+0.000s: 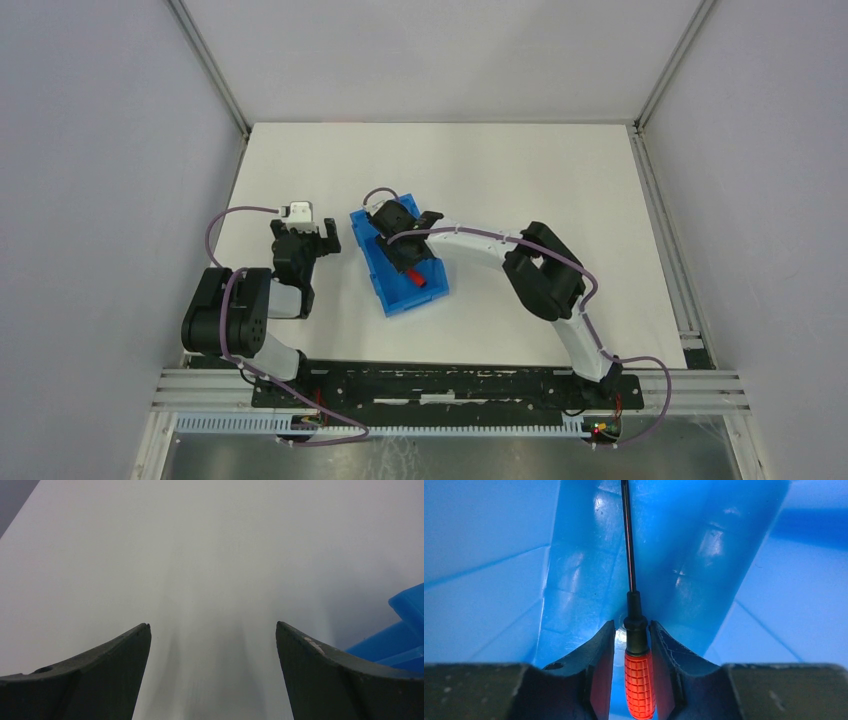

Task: Put the screwdriver in the bin

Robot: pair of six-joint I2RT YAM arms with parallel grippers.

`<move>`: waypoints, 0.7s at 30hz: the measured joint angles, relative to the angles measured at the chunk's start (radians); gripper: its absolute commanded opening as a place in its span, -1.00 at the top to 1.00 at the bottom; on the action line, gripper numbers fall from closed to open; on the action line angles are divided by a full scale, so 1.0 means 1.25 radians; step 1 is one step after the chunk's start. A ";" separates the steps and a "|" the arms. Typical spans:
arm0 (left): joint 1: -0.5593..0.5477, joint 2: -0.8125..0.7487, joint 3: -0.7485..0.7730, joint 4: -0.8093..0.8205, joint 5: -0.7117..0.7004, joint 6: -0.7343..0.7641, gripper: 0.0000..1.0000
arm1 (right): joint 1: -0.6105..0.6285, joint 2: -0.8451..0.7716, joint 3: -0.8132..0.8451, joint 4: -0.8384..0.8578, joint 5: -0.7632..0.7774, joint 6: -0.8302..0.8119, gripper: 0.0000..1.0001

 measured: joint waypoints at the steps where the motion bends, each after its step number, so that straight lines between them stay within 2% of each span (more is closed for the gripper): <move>1: 0.000 0.000 0.000 0.000 0.000 0.000 -1.00 | 0.001 -0.003 0.001 0.000 0.002 0.000 0.25; 5: 0.000 0.000 0.000 0.000 0.000 0.000 -1.00 | 0.004 -0.043 0.003 -0.003 0.014 -0.004 0.17; 6: 0.000 0.000 0.000 0.000 0.000 0.000 -1.00 | 0.005 -0.066 0.003 -0.003 0.017 -0.007 0.09; 8: 0.000 0.000 0.000 0.000 0.000 0.000 -1.00 | 0.008 -0.121 0.003 -0.003 0.027 -0.015 -0.23; 9: 0.000 0.000 0.000 0.000 0.000 0.000 -1.00 | 0.008 -0.156 0.003 -0.003 0.036 -0.024 -0.52; 11: 0.000 0.000 0.000 0.000 0.000 0.000 -1.00 | 0.007 -0.226 0.003 0.000 0.056 -0.047 -0.96; 14: 0.000 0.000 0.000 0.000 0.000 0.000 -1.00 | 0.000 -0.352 -0.008 0.020 0.112 -0.103 -0.96; 17: 0.000 0.000 0.000 0.000 0.000 0.000 -1.00 | -0.041 -0.492 -0.090 0.069 0.164 -0.149 -0.96; 21: 0.000 0.000 0.000 0.000 0.000 0.000 -1.00 | -0.214 -0.688 -0.316 0.163 0.198 -0.181 -0.96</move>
